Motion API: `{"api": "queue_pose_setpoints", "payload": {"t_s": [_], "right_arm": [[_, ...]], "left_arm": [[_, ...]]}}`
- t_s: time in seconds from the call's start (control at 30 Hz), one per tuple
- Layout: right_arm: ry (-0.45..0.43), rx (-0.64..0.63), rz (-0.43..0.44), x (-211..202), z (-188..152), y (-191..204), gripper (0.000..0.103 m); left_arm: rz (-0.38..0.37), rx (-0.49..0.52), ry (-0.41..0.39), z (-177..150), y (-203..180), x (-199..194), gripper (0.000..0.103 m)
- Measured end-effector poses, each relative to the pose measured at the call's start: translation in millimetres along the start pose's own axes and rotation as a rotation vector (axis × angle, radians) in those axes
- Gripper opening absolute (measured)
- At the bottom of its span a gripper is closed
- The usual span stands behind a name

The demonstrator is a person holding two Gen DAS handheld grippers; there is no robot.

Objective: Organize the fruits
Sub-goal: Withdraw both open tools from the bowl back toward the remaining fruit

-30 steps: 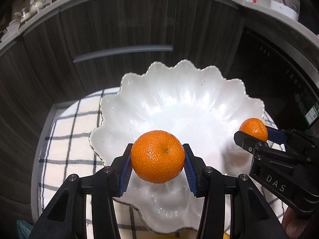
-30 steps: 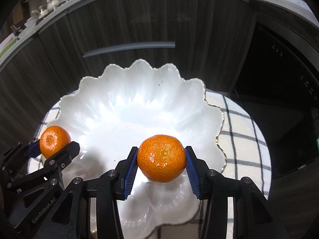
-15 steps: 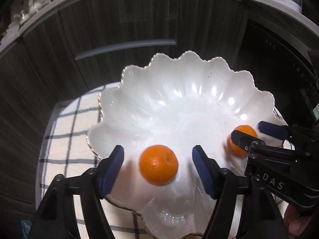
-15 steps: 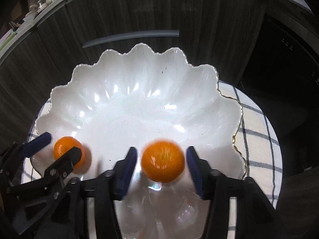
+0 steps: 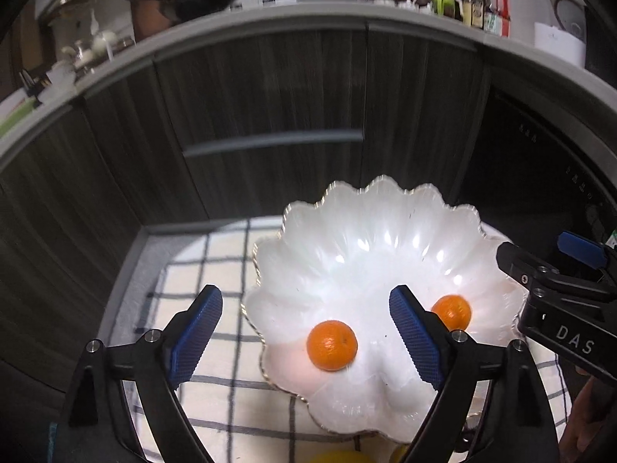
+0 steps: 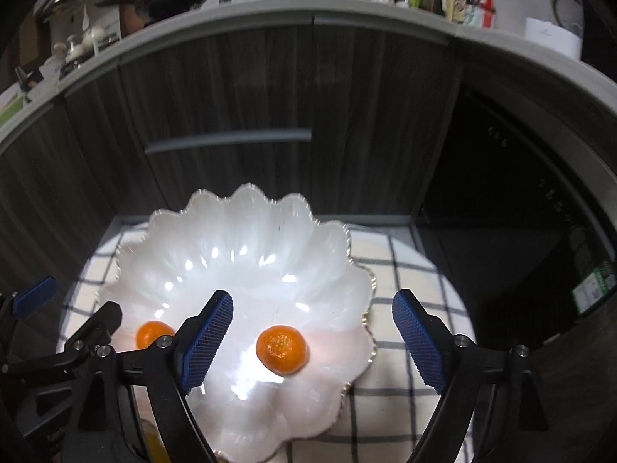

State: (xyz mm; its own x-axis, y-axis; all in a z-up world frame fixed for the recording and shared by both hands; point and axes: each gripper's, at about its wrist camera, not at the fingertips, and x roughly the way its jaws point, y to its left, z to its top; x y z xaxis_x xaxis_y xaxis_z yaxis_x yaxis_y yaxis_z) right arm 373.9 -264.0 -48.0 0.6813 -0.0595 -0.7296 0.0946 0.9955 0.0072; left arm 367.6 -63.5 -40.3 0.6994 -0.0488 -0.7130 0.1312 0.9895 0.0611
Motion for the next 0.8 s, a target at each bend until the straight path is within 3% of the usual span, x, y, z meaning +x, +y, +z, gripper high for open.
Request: {"api": "queue_pose_setpoints", "payload": {"t_s": [0.27,0.57,0.8], "right_arm": [[-0.095,0.034,-0.024,-62.5,-6.8,-2.7,0.092],[-0.157,0.041,-0.076,-110.2,-37.1,0.1,0.092],[-0.142,0.048,-0.076,-126.7,-70.4,0.3,0.092]], "left_arm": [[0.053,-0.01,-0.105,-4.9,7.4,-65.9,0.099],[0.083,-0.003,-0.137,-37.3,12.3,-111.8,0.101],[0.097,-0.013,-0.139,-70.7,14.2,-130.4,0.101]]}}
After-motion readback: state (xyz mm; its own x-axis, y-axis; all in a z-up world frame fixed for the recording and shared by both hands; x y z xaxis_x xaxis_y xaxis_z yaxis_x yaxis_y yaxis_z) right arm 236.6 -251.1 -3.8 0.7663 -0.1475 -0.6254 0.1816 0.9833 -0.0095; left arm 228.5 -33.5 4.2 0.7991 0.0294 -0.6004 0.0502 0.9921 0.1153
